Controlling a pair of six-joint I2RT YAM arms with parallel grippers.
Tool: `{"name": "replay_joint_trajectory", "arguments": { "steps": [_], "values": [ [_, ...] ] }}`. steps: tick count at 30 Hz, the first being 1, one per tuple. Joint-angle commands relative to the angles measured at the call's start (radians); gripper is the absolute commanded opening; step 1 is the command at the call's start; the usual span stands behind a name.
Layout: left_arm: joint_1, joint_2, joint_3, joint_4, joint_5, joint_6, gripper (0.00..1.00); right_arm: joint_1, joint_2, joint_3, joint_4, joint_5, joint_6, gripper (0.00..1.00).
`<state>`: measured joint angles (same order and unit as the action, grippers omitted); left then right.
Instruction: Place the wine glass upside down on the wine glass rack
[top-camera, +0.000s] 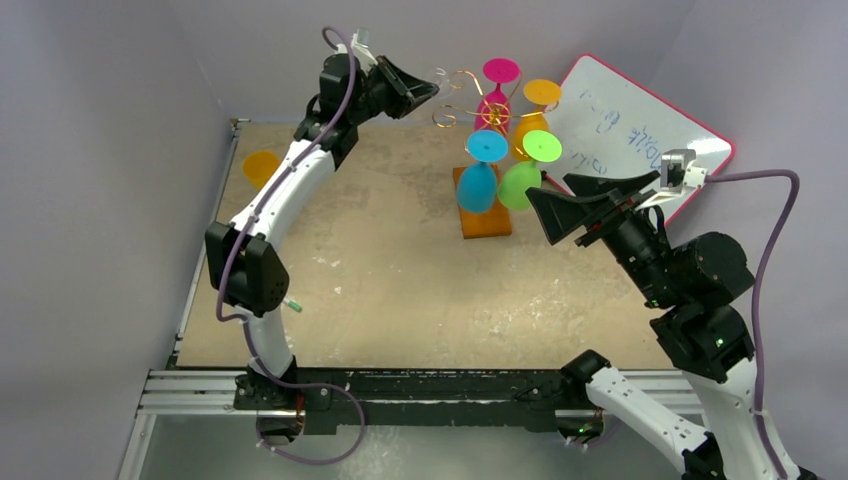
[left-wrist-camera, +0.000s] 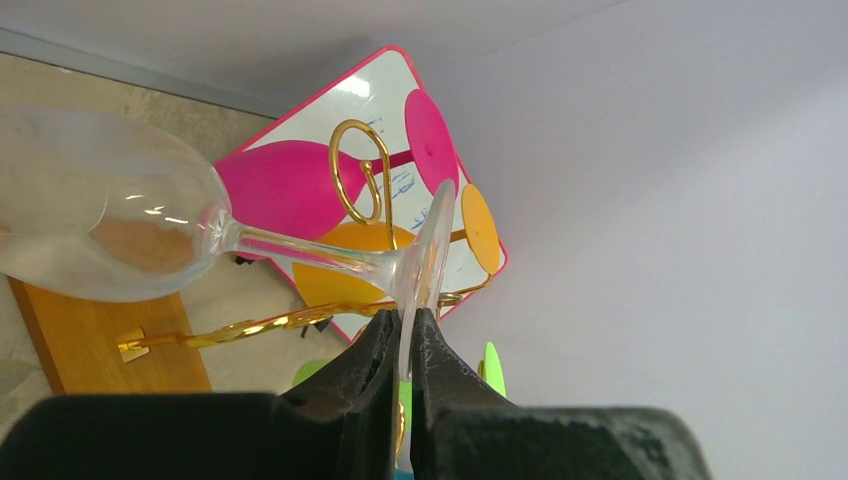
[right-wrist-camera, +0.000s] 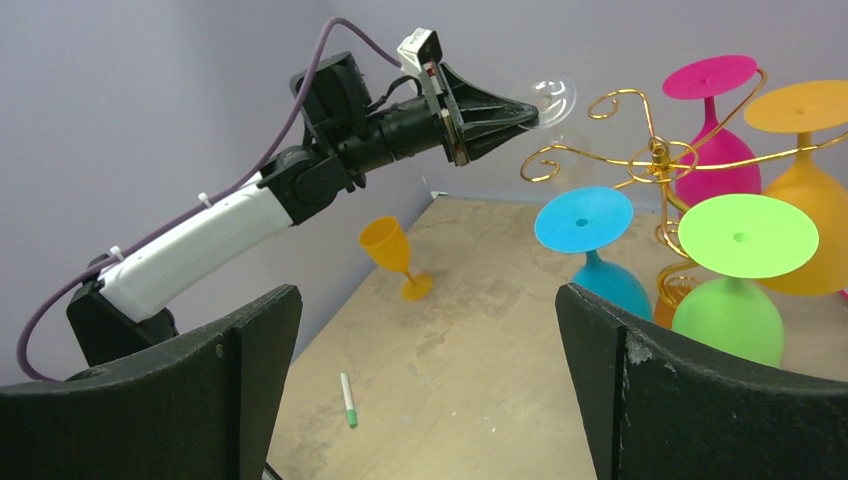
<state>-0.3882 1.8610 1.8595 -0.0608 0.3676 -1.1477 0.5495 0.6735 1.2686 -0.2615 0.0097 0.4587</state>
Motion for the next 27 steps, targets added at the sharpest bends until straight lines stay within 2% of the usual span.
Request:
{"name": "replay_joint_trajectory", "arguments": {
  "steps": [1, 27],
  "values": [
    [-0.019, 0.016, 0.075, 0.088, 0.037, -0.021, 0.0, 0.002, 0.0, 0.002, 0.031, 0.016, -0.019, 1.0],
    [-0.057, 0.104, 0.156, 0.127, 0.062, -0.055, 0.0, 0.002, -0.01, -0.009, 0.027, 0.03, -0.018, 1.0]
  ]
}}
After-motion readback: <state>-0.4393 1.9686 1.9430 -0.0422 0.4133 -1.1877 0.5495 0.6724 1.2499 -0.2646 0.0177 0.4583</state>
